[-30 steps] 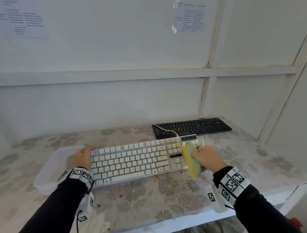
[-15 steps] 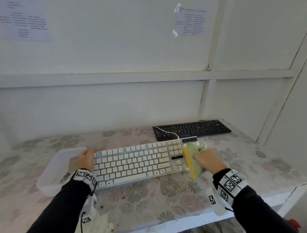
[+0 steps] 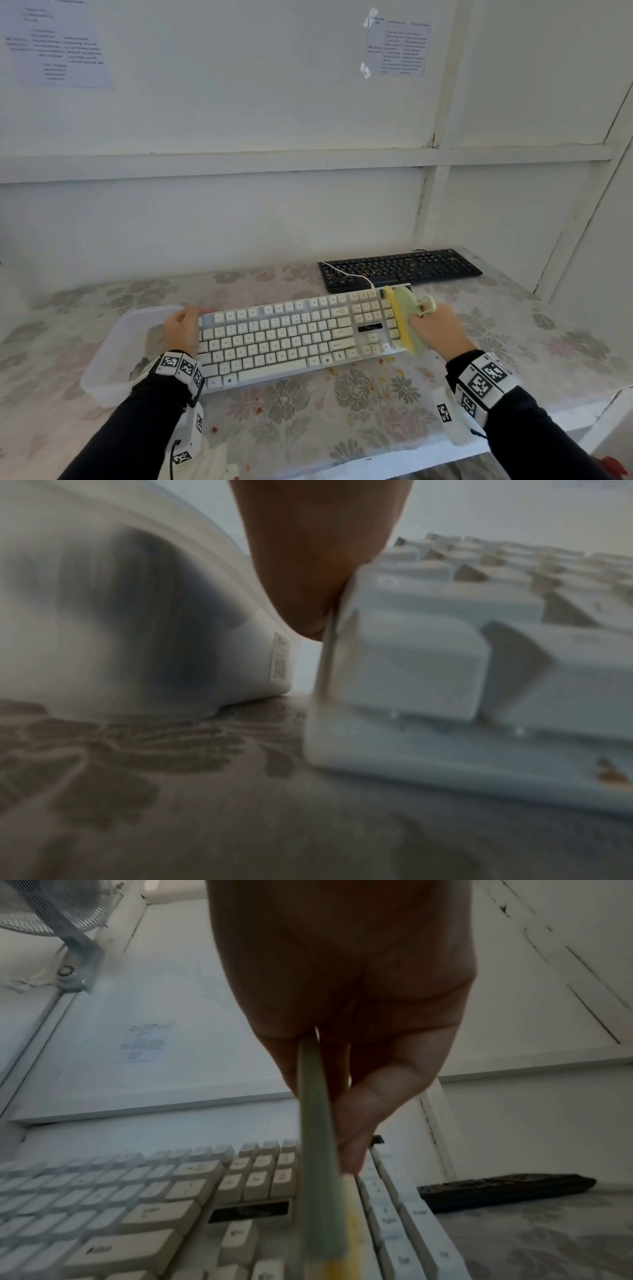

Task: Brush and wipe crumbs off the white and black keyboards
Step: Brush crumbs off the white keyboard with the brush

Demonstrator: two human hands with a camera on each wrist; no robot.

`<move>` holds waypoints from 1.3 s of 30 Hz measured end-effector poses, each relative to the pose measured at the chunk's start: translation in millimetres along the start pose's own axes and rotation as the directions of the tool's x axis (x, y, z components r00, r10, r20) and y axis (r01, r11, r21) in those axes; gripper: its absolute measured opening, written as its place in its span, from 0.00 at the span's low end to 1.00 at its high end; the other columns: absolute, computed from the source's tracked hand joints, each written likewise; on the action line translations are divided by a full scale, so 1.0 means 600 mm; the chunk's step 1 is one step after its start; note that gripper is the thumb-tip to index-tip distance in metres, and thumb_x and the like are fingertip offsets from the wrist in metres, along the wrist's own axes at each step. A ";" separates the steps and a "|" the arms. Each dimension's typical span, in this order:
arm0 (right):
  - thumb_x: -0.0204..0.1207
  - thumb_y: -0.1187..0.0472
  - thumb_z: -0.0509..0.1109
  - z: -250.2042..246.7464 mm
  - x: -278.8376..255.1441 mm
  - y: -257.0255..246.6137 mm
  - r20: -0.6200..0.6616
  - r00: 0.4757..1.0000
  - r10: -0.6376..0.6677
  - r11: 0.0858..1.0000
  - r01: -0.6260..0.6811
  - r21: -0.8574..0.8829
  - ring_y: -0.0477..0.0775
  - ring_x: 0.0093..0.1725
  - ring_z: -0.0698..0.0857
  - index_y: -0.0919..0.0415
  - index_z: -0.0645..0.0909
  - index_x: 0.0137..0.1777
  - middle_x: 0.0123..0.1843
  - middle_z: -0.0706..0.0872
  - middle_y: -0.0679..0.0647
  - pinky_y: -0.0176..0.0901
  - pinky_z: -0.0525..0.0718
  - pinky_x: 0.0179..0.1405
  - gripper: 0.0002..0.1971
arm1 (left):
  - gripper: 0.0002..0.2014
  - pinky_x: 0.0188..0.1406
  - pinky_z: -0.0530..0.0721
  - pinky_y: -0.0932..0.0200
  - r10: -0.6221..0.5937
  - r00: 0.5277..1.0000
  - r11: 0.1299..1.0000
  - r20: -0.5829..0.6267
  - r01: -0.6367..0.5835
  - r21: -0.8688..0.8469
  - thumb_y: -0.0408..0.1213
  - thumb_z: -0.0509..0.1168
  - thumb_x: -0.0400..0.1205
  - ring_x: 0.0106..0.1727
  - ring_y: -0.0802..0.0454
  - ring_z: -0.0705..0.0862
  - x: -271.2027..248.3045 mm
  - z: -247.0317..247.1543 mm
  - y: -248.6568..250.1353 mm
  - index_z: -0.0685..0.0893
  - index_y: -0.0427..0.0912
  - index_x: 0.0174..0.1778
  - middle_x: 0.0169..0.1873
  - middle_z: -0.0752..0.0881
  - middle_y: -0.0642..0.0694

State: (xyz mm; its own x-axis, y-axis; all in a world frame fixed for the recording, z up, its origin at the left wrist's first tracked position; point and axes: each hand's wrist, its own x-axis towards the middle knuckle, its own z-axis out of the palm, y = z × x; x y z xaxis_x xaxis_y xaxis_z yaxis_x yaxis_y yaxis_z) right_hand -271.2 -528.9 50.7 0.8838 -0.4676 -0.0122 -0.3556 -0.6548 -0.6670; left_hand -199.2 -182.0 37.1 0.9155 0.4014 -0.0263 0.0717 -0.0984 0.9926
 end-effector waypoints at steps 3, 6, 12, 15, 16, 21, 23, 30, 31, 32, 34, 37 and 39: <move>0.76 0.67 0.60 -0.016 -0.004 -0.011 0.098 0.988 0.116 0.989 -0.124 0.079 0.55 0.32 0.81 0.64 0.73 0.32 0.31 0.80 0.59 0.39 0.79 0.26 0.10 | 0.11 0.26 0.70 0.63 0.003 1.000 1.000 0.001 -0.003 0.028 0.34 0.56 0.84 0.31 0.50 0.76 -0.003 -0.001 0.001 0.84 0.36 0.47 0.36 0.82 0.38; 0.77 0.65 0.61 -0.020 0.007 -0.023 -0.047 0.999 0.010 0.999 -0.008 0.054 0.50 0.27 0.76 0.65 0.73 0.32 0.28 0.76 0.55 0.36 0.75 0.25 0.11 | 0.14 0.29 0.72 0.61 -0.020 1.000 1.000 0.018 0.020 -0.004 0.33 0.56 0.83 0.35 0.44 0.79 0.006 0.001 -0.005 0.86 0.29 0.52 0.35 0.82 0.38; 0.79 0.69 0.59 -0.010 0.013 -0.013 -0.092 0.982 -0.167 0.986 0.169 0.007 0.46 0.27 0.74 0.63 0.74 0.64 0.30 0.75 0.50 0.30 0.69 0.24 0.14 | 0.14 0.28 0.72 0.60 -0.023 0.999 1.000 0.026 0.023 -0.002 0.34 0.58 0.83 0.32 0.46 0.78 0.012 0.003 -0.009 0.86 0.31 0.52 0.37 0.83 0.35; 0.76 0.69 0.60 -0.017 0.006 0.007 0.010 1.000 -0.006 1.000 0.006 -0.010 0.51 0.29 0.74 0.62 0.74 0.49 0.29 0.74 0.54 0.36 0.74 0.28 0.05 | 0.12 0.30 0.73 0.60 -0.013 1.000 1.000 0.020 0.013 0.005 0.35 0.58 0.82 0.36 0.41 0.80 0.014 0.002 -0.011 0.86 0.34 0.46 0.40 0.84 0.33; 0.75 0.69 0.60 -0.023 0.003 0.011 0.052 0.998 0.033 0.998 -0.030 -0.058 0.51 0.29 0.74 0.61 0.74 0.44 0.29 0.74 0.54 0.36 0.73 0.27 0.03 | 0.12 0.30 0.74 0.60 -0.016 1.000 1.000 0.019 0.016 0.005 0.36 0.58 0.82 0.38 0.40 0.80 0.015 0.001 -0.013 0.86 0.35 0.44 0.39 0.84 0.34; 0.78 0.63 0.63 -0.051 0.009 0.003 0.015 0.999 0.039 0.994 -0.038 -0.103 0.47 0.26 0.72 0.64 0.72 0.37 0.27 0.73 0.53 0.33 0.69 0.23 0.09 | 0.14 0.28 0.73 0.59 -0.023 1.000 1.000 0.019 0.023 -0.009 0.34 0.57 0.83 0.33 0.43 0.78 0.013 0.004 -0.011 0.85 0.30 0.52 0.36 0.82 0.36; 0.78 0.65 0.62 -0.051 0.014 -0.004 -0.105 0.993 -0.062 0.998 0.064 0.017 0.47 0.26 0.73 0.64 0.77 0.47 0.28 0.73 0.51 0.33 0.69 0.24 0.04 | 0.15 0.28 0.73 0.59 -0.022 1.000 1.000 0.019 0.022 -0.014 0.34 0.57 0.83 0.31 0.45 0.78 0.013 0.004 -0.010 0.86 0.30 0.53 0.36 0.82 0.36; 0.79 0.66 0.61 -0.037 0.015 0.005 -0.071 0.997 0.031 0.997 -0.026 0.072 0.48 0.27 0.73 0.66 0.75 0.43 0.29 0.74 0.54 0.33 0.69 0.24 0.04 | 0.15 0.29 0.74 0.59 -0.043 0.999 0.999 0.006 0.043 -0.030 0.33 0.57 0.82 0.33 0.42 0.79 0.012 0.007 -0.011 0.86 0.28 0.54 0.33 0.82 0.38; 0.78 0.67 0.61 -0.036 0.012 0.013 -0.026 0.998 0.063 0.997 -0.062 0.049 0.48 0.27 0.73 0.66 0.74 0.39 0.28 0.74 0.54 0.33 0.69 0.24 0.06 | 0.15 0.29 0.74 0.60 -0.032 0.999 0.999 -0.003 0.031 -0.026 0.33 0.57 0.82 0.35 0.41 0.79 0.012 0.007 -0.011 0.86 0.28 0.53 0.33 0.82 0.39; 0.77 0.68 0.61 -0.036 0.013 0.022 0.008 0.996 0.086 0.996 -0.086 0.013 0.48 0.27 0.72 0.65 0.73 0.35 0.28 0.73 0.54 0.33 0.70 0.24 0.08 | 0.15 0.29 0.73 0.60 -0.024 1.000 1.000 -0.014 0.024 -0.010 0.34 0.57 0.82 0.35 0.42 0.79 0.009 0.007 -0.009 0.86 0.28 0.53 0.32 0.82 0.40; 0.76 0.67 0.62 -0.039 0.012 0.031 0.038 0.991 0.130 0.990 -0.128 -0.055 0.49 0.26 0.72 0.63 0.70 0.31 0.27 0.71 0.54 0.34 0.70 0.25 0.12 | 0.14 0.27 0.71 0.61 -0.010 1.000 1.000 -0.025 0.011 0.017 0.34 0.57 0.83 0.31 0.48 0.77 0.003 0.008 -0.006 0.86 0.29 0.52 0.31 0.81 0.42; 0.78 0.65 0.61 -0.051 0.008 0.022 0.060 0.989 0.137 0.988 -0.132 -0.083 0.48 0.26 0.71 0.62 0.68 0.29 0.27 0.71 0.54 0.35 0.72 0.26 0.14 | 0.15 0.26 0.70 0.62 -0.005 0.999 1.000 -0.036 0.005 0.004 0.34 0.57 0.83 0.30 0.50 0.76 -0.002 0.009 -0.003 0.86 0.28 0.54 0.31 0.80 0.42; 0.79 0.64 0.60 -0.054 0.006 0.010 0.018 0.998 0.059 0.998 -0.058 -0.038 0.47 0.24 0.70 0.63 0.68 0.29 0.26 0.71 0.53 0.33 0.68 0.22 0.15 | 0.15 0.26 0.69 0.63 -0.013 0.999 1.000 -0.040 0.014 0.021 0.35 0.57 0.83 0.29 0.52 0.76 -0.004 0.010 -0.001 0.86 0.30 0.53 0.31 0.80 0.45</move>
State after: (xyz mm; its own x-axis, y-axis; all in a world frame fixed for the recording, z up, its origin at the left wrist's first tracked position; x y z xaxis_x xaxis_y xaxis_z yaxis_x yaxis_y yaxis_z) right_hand -279.7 -553.7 70.9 0.8666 -0.4948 -0.0646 -0.4179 -0.6487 -0.6360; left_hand -199.3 -188.4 35.7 0.8979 0.4387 -0.0346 0.0929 -0.1121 0.9893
